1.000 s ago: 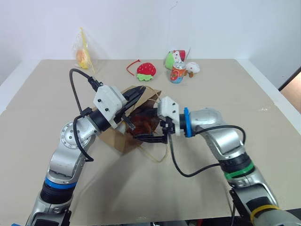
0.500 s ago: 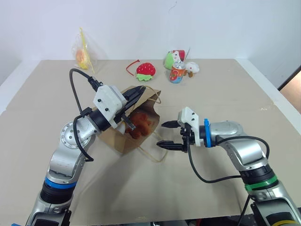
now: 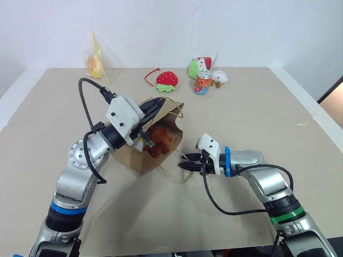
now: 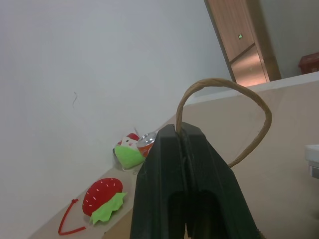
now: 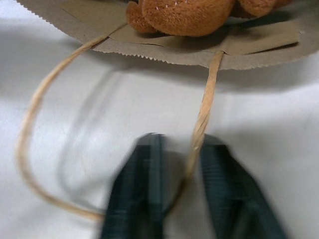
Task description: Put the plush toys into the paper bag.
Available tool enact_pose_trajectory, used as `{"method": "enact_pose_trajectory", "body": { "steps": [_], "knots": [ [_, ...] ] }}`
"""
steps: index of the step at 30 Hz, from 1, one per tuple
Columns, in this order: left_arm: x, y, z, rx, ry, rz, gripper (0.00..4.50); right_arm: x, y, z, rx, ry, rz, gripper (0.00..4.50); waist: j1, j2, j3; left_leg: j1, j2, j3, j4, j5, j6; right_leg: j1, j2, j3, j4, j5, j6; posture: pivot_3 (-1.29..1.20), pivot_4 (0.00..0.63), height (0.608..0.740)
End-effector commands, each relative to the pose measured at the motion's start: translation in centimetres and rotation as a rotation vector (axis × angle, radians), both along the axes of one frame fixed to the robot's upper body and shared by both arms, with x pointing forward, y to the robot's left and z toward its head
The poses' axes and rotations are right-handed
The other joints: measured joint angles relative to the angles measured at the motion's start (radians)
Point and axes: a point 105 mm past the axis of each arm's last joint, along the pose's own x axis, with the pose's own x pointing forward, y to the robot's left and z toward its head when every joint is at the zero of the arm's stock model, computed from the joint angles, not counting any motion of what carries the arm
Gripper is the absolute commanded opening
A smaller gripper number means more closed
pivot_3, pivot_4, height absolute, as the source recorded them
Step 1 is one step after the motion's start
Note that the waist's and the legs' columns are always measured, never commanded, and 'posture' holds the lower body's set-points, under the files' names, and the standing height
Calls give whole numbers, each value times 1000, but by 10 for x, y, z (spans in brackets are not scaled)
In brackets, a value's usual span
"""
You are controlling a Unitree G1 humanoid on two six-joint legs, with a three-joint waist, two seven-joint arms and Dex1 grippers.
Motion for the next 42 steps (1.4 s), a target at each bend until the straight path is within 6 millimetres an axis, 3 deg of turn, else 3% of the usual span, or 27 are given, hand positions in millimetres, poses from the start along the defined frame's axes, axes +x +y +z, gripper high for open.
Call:
{"method": "enact_pose_trajectory", "body": {
  "steps": [1,7,13,16,19,23,26,29,33,40,42],
  "knots": [
    [-8,0,11,-15,-57,-5,0,-1,2,20,32,-57,32,76,0,0,0,0,0,0,0,0,0,0,0,0,0,0,0,0,150,740],
    [-7,0,10,-12,-54,-3,0,-4,0,39,76,-70,52,76,0,0,0,0,0,0,0,0,0,0,0,0,0,0,0,0,150,740],
    [-6,0,13,93,-142,-16,0,0,-18,97,205,-119,30,76,1,0,0,0,0,0,0,0,0,0,0,0,0,0,0,0,150,740],
    [6,9,26,65,-162,22,0,1,-30,127,248,-148,2,76,2,0,0,0,0,-1,0,0,0,1,0,-1,0,0,0,0,150,740],
    [13,11,39,46,-196,34,0,-13,-34,161,263,-175,41,76,3,1,0,0,-1,0,0,0,0,1,0,-1,0,0,0,0,150,740],
    [16,8,45,9,-195,30,0,-25,-35,185,272,-171,62,76,0,1,1,-1,0,0,0,-1,1,0,-2,1,-1,-1,1,0,150,740],
    [19,5,44,-16,-176,28,0,-29,-37,192,237,-176,61,76,1,1,1,-1,0,0,-1,-1,1,0,-3,0,-1,-2,1,0,150,740],
    [24,3,38,-33,-141,28,0,-25,-35,184,208,-151,45,76,0,1,1,-1,-1,1,-1,-1,1,0,-3,1,-1,-2,1,0,150,740],
    [29,-2,30,-47,-102,23,0,-11,-28,152,115,-132,13,76,0,1,0,-1,0,0,0,-1,1,0,-3,0,-1,-1,1,0,150,740],
    [31,-4,22,-53,-61,31,0,16,-24,148,123,-183,-55,76,0,1,1,-1,-1,1,0,-1,1,-1,-2,1,0,-1,2,0,150,740],
    [31,-3,20,-49,-52,35,0,18,-26,150,131,-194,-59,780,0,1,1,-2,-1,1,0,-1,1,-1,-2,1,-1,-1,2,0,150,740]
  ]
}}
